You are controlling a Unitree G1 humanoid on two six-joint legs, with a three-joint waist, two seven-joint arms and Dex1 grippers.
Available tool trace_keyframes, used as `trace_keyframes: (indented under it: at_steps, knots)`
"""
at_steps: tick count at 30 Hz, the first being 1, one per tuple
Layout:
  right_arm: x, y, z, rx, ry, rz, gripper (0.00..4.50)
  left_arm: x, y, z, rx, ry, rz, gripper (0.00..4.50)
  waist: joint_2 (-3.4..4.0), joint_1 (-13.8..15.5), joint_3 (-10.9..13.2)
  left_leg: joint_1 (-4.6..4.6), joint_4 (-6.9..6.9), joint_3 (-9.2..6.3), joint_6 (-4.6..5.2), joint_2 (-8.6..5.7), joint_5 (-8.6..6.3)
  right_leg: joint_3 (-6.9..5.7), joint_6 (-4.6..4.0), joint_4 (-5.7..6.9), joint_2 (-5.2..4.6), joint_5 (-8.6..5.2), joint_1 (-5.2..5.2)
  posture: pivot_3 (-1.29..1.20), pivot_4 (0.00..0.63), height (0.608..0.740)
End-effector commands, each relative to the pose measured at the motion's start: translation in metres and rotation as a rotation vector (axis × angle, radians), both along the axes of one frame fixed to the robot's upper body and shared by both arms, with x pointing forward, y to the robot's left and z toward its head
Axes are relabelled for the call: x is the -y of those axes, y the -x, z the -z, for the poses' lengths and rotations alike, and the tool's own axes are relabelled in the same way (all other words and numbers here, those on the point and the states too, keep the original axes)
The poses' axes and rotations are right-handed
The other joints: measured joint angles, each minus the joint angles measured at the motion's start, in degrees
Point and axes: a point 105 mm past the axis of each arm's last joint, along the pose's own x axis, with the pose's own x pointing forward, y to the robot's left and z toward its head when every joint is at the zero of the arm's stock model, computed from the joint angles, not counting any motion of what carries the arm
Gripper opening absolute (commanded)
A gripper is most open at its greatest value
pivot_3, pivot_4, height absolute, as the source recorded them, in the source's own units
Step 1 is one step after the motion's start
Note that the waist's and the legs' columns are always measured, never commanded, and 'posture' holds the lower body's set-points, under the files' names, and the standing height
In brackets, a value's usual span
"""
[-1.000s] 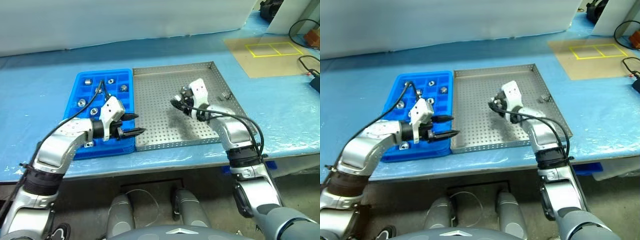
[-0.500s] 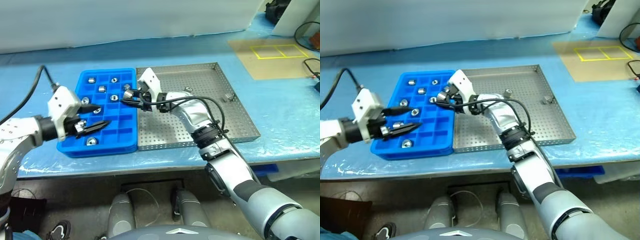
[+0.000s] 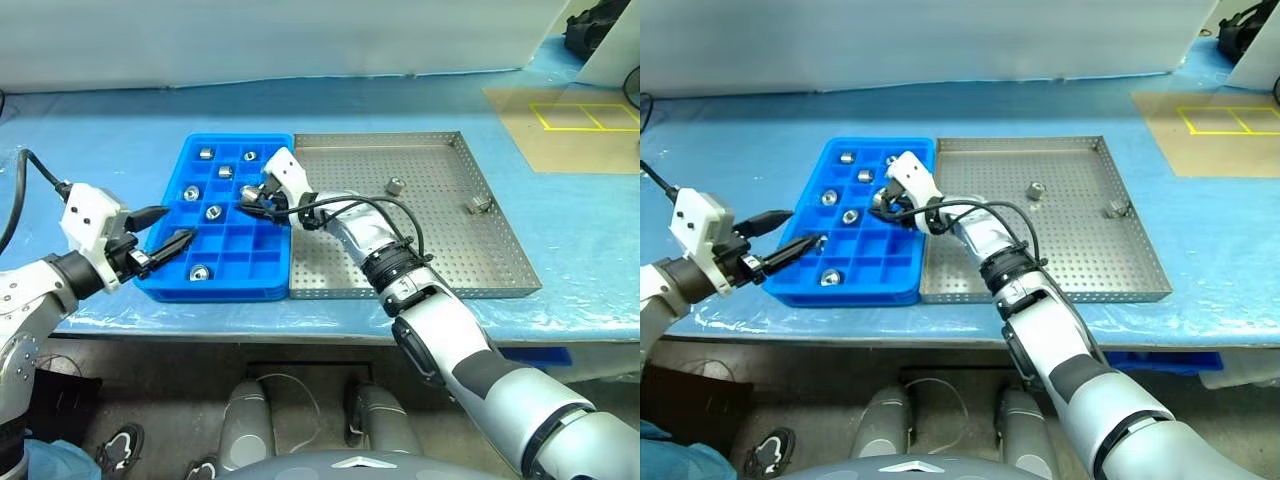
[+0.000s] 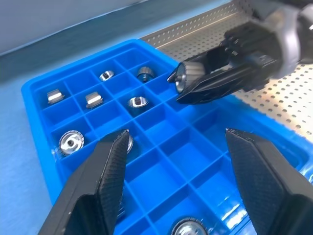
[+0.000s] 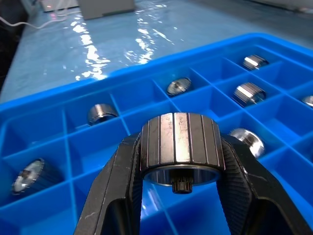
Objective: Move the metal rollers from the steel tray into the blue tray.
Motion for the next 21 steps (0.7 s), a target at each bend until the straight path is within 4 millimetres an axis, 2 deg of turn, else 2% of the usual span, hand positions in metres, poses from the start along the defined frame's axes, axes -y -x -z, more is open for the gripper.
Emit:
trace_keyframes:
  at_steps: [1, 6, 9, 12, 17, 19, 21]
  knots:
    - [-0.003, -0.003, -0.021, 0.068, -0.037, 0.002, 1.67, 0.01, 0.0, -0.011, 0.043, 0.0, 0.029, 3.31, 0.0, -0.1, 0.0, -0.01, 0.0, -0.02, -0.02, 0.0, 0.01, 0.0, -0.01, 0.01, 0.0, 0.0, -0.01, 0.09, 0.15, 0.74]
    - [-0.002, 0.001, -0.013, 0.049, -0.055, -0.011, 1.67, 0.015, -0.005, -0.011, 0.035, 0.01, 0.056, 3.31, -0.01, -0.3, 0.0, -0.01, 0.0, -0.04, -0.04, 0.0, 0.02, 0.0, -0.13, 0.02, 0.03, 0.07, -0.02, 0.06, 0.15, 0.74]
    - [0.004, -0.005, -0.012, 0.032, -0.075, 0.047, 2.68, 0.02, -0.007, -0.01, 0.027, 0.013, 0.087, 3.31, -0.01, -0.3, 0.0, -0.02, 0.0, -0.03, -0.04, -0.01, 0.02, 0.0, -0.22, 0.01, 0.02, 0.1, -0.03, 0.03, 0.15, 0.74]
    - [0.005, -0.002, -0.023, -0.032, -0.167, 0.019, 3.65, 0.026, -0.007, -0.009, 0.012, 0.016, 0.129, 3.31, -0.01, -0.3, 0.0, -0.03, 0.0, -0.03, -0.04, -0.01, 0.03, 0.0, -0.23, 0.01, 0.03, 0.1, -0.04, 0.01, 0.15, 0.74]
    - [0.018, -0.004, -0.046, 0.019, -0.234, 0.038, 3.65, 0.038, -0.014, -0.011, 0.012, 0.028, 0.185, 3.31, -0.01, -0.3, 0.0, -0.01, 0.02, -0.03, -0.05, -0.01, 0.03, 0.0, -0.23, 0.03, 0.03, 0.1, -0.02, -0.03, 0.15, 0.74]
    - [0.028, -0.011, -0.063, 0.047, -0.284, 0.077, 3.65, 0.043, -0.016, -0.009, 0.007, 0.032, 0.208, 3.31, -0.01, -0.4, 0.0, 0.03, 0.03, -0.03, -0.08, -0.01, 0.05, 0.01, -0.22, 0.05, 0.03, 0.1, 0.0, -0.05, 0.15, 0.74]
    - [0.045, -0.029, -0.081, 0.089, -0.321, 0.191, 3.65, 0.049, -0.018, -0.007, 0.005, 0.038, 0.231, 3.31, 0.0, -0.5, 0.0, 0.04, 0.03, -0.02, -0.08, -0.02, 0.05, 0.02, -0.2, 0.05, 0.02, 0.08, 0.01, -0.06, 0.15, 0.74]
